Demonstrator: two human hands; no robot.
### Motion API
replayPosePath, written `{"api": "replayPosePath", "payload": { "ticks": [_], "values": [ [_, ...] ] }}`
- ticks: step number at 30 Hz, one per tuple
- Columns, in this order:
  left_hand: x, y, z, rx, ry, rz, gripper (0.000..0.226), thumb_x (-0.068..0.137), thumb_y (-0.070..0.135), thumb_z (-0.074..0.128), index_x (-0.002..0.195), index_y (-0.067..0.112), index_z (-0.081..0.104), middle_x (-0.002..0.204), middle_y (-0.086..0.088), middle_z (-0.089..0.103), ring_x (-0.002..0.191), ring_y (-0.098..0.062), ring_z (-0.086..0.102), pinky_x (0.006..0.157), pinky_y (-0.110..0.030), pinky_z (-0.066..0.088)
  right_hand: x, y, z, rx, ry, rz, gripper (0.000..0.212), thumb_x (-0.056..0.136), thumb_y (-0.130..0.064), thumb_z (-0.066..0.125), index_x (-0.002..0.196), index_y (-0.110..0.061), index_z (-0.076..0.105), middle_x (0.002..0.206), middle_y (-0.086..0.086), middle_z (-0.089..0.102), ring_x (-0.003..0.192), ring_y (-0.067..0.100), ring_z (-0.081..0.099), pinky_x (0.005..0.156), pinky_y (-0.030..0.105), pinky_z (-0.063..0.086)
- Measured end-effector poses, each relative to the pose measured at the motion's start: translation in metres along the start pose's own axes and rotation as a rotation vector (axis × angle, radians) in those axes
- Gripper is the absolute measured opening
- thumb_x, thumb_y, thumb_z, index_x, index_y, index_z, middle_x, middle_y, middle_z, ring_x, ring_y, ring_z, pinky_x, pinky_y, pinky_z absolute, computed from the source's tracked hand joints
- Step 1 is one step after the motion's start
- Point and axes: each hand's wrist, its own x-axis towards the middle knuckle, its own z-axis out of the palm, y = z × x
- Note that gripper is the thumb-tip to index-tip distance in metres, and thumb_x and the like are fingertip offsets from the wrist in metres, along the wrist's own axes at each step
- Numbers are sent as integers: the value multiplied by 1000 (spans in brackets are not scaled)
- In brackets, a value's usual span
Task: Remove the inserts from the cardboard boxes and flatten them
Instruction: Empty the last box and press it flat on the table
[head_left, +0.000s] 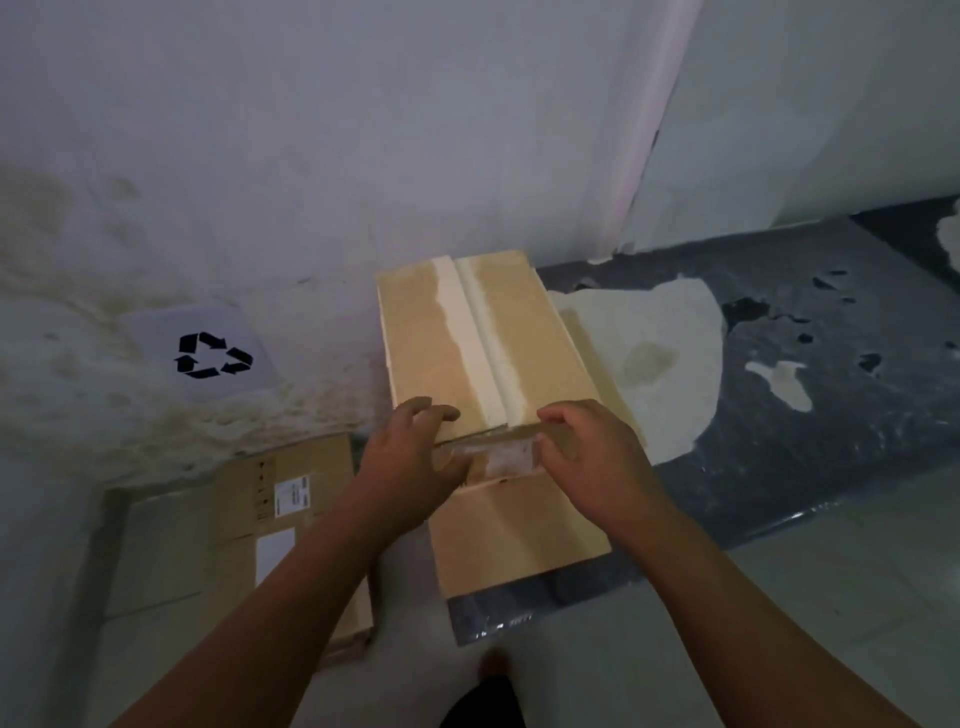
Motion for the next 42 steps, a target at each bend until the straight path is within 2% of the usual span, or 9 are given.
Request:
{"api": "replayPosePath", "payload": {
  "ticks": [4,8,13,19,23,28,34,39,42],
  "values": [
    [43,-6,17,233,-151,-90,92,74,67,62,146,45,10,159,4,-15,143,-39,-15,115,-61,1,45,23,-1,-46,-52,-35,33,90,-29,58,122,-21,60,127,-2,52,115,19,50,98,37,43],
    [75,-8,29,316,-246,-114,109,66,74,62,146,47,-7,156,5,-28,135,-47,-33,110,-68,3,82,37,7,-216,-232,-15,49,88,-46,57,134,-30,48,152,-3,26,139,23,22,113,43,27],
    [85,0,39,338,-191,-98,104,69,77,55,146,46,-6,157,7,-24,136,-43,-32,110,-69,8,109,55,8,-279,-320,19,63,86,-59,52,142,-36,34,158,-4,6,144,26,2,113,49,25],
    [86,1,39,319,-188,-124,108,65,77,59,146,49,-7,156,12,-24,139,-36,-30,109,-67,8,122,75,12,-51,-200,199,85,82,-60,59,147,-30,13,156,4,10,133,30,37,102,45,43],
    [82,8,36,307,-137,-113,104,68,73,60,147,46,-2,159,11,-16,142,-32,-24,115,-59,3,132,76,16,-92,-165,163,84,78,-64,58,144,-28,21,144,9,36,124,31,46,98,48,45],
    [84,37,40,219,-17,-102,91,72,68,61,146,44,16,160,13,-2,146,-24,-15,117,-56,8,144,88,-5,-167,-114,111,79,77,-69,53,141,-28,29,142,9,39,123,33,45,98,47,43],
    [102,83,72,150,-30,-77,81,76,66,59,145,43,22,160,13,0,146,-23,-15,116,-60,11,150,128,-46,-223,-83,137,78,79,-68,53,141,-28,27,143,12,35,122,35,44,97,48,43],
    [115,112,97,94,-23,-59,83,77,72,40,148,40,12,158,15,-8,143,-19,-19,117,-54,6,150,160,-68,-239,-229,145,77,82,-64,53,144,-31,23,154,14,15,134,38,30,103,49,36],
    [105,116,101,-29,67,-54,78,79,70,32,148,40,9,153,20,-10,143,-15,-11,117,-52,14,149,161,-71,-340,-273,-16,79,81,-72,46,146,-37,17,159,4,-3,143,36,7,111,55,20]
  ]
}}
